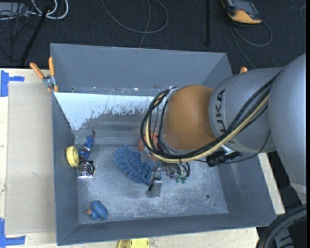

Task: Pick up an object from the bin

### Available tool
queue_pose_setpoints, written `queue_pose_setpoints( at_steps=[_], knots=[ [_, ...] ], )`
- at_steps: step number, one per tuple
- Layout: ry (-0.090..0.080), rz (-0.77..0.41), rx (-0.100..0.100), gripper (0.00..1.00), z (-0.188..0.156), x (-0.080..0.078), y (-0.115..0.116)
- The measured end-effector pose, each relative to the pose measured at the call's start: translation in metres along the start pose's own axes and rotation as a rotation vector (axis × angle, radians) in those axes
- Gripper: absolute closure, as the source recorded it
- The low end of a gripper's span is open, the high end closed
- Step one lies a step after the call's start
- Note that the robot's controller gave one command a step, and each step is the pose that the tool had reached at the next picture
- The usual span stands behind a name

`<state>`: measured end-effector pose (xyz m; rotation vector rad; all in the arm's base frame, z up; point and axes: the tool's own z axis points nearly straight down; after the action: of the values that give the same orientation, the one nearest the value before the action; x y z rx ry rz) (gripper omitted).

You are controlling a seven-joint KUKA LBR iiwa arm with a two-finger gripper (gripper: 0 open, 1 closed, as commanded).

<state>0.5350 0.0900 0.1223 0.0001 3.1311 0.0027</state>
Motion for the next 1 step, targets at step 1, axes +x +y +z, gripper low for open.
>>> queue_pose_setpoints(
  at_steps=[1],
  knots=[
    [0.008,0.022,0.001,1.0,0.0372,-0.0336,-0.0066]
  ],
)
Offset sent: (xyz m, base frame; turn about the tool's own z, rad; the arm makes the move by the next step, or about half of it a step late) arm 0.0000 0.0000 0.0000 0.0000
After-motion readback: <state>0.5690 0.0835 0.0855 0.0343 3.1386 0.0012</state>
